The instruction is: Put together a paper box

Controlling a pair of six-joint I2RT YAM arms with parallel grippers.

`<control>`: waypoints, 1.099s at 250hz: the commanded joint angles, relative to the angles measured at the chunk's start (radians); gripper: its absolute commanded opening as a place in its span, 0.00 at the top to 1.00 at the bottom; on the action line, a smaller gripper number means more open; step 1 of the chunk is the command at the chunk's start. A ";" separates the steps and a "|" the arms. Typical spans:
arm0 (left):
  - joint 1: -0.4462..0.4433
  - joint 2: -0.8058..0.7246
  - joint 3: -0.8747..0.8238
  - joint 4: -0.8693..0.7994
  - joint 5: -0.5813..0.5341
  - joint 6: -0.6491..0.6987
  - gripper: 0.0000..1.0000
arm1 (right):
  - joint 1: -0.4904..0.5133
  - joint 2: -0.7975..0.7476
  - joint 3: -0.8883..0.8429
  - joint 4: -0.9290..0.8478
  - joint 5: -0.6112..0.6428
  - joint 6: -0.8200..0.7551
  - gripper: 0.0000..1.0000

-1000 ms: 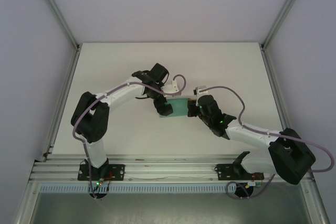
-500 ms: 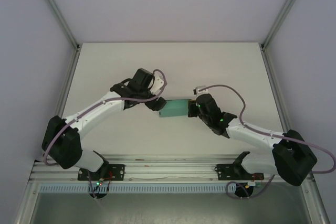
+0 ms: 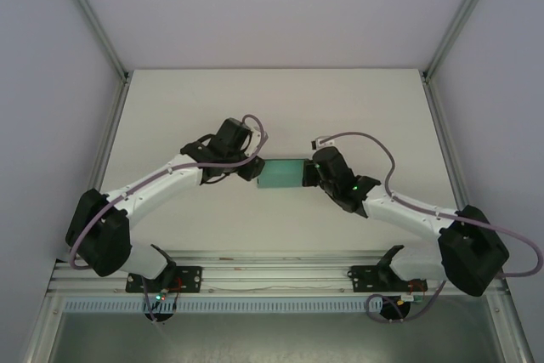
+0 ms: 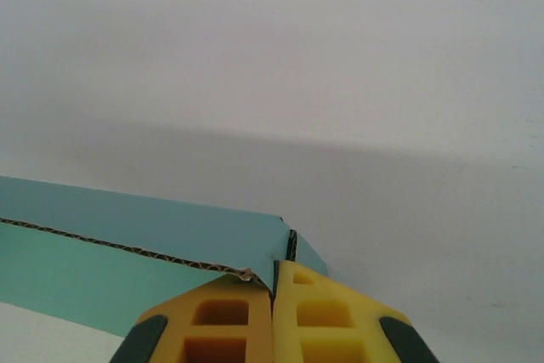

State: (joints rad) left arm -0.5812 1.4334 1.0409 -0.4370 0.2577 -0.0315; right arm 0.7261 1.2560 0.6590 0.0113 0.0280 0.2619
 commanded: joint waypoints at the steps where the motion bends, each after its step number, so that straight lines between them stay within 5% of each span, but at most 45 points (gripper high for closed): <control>1: -0.008 0.007 -0.001 0.016 -0.001 -0.033 0.76 | 0.013 0.029 -0.006 -0.145 0.001 0.019 1.00; 46: -0.017 -0.008 -0.003 0.006 -0.043 -0.056 0.86 | 0.018 0.026 0.000 -0.162 0.003 0.025 1.00; 71: -0.022 -0.010 0.000 -0.006 -0.083 -0.097 1.00 | 0.022 0.022 0.003 -0.170 0.014 0.035 1.00; 158: -0.017 -0.003 0.064 -0.104 -0.004 -0.368 1.00 | 0.107 0.068 0.115 -0.346 0.178 0.136 1.00; 275: 0.053 0.162 0.227 -0.304 0.209 -0.488 1.00 | 0.178 0.109 0.172 -0.397 0.248 0.177 1.00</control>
State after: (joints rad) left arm -0.5301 1.5620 1.2385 -0.6647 0.3603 -0.4736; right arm 0.8757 1.3220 0.8211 -0.2871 0.2539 0.4145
